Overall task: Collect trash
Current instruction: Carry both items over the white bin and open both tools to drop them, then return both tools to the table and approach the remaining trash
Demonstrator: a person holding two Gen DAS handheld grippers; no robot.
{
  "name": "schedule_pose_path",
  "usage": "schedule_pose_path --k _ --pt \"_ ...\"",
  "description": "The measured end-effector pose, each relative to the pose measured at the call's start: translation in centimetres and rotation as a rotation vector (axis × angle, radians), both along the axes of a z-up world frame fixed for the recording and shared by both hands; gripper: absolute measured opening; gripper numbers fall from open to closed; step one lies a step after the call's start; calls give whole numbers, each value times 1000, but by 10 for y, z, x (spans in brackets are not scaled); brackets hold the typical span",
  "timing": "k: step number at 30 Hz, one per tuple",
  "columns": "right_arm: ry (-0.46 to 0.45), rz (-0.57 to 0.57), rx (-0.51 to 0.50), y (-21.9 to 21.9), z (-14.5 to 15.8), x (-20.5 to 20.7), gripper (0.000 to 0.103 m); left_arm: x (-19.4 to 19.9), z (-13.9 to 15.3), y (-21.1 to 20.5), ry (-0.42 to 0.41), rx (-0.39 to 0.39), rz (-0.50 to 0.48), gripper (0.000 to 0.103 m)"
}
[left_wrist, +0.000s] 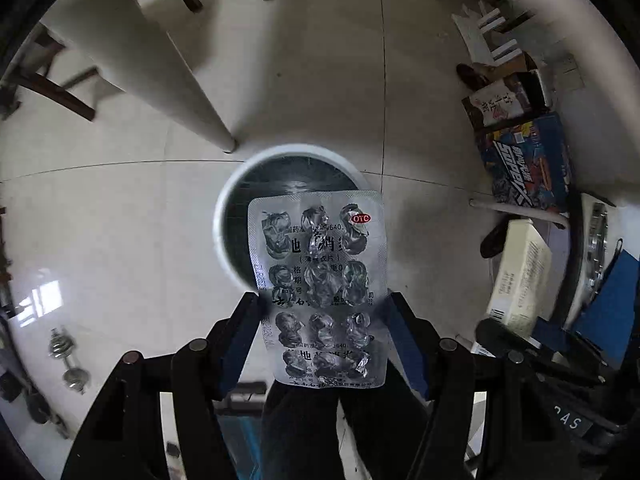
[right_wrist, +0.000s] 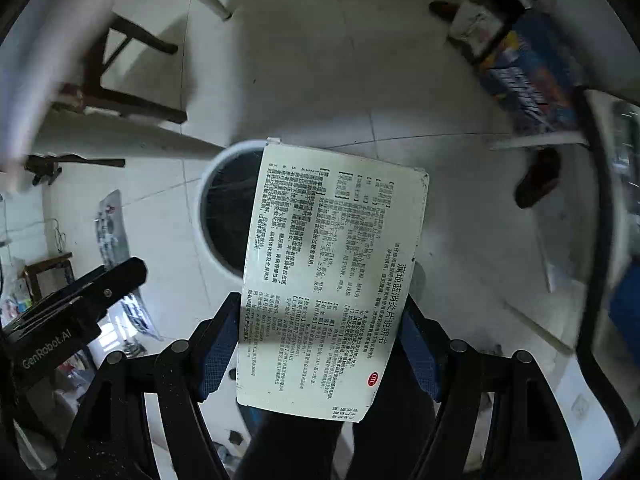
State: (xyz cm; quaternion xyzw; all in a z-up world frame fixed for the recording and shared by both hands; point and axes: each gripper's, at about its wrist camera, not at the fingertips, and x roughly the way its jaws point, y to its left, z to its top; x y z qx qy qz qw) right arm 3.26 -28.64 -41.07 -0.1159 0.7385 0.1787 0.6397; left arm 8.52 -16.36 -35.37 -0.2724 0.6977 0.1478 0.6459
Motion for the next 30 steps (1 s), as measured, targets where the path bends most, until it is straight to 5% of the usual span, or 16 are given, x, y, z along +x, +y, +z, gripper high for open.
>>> schedule_pose_path --k 6,9,11,13,14,23,30 --pt "17 73 42 27 -99 7 77 -13 -65 27 5 -51 34 64" --pt "23 97 65 41 -135 12 77 -30 -63 40 -11 -55 75 90" --pt "45 92 88 47 -157 17 79 -40 -67 48 -3 -20 91 94" --pt "49 90 102 50 -171 20 92 -47 -64 51 19 15 100 99" --pt "46 91 111 51 -172 20 103 -49 -58 50 28 35 106 99" --pt "-39 172 -37 59 -150 9 103 -68 6 53 45 140 135 100" --pt "-105 227 -102 59 -96 -6 103 -89 64 45 65 153 105 100"
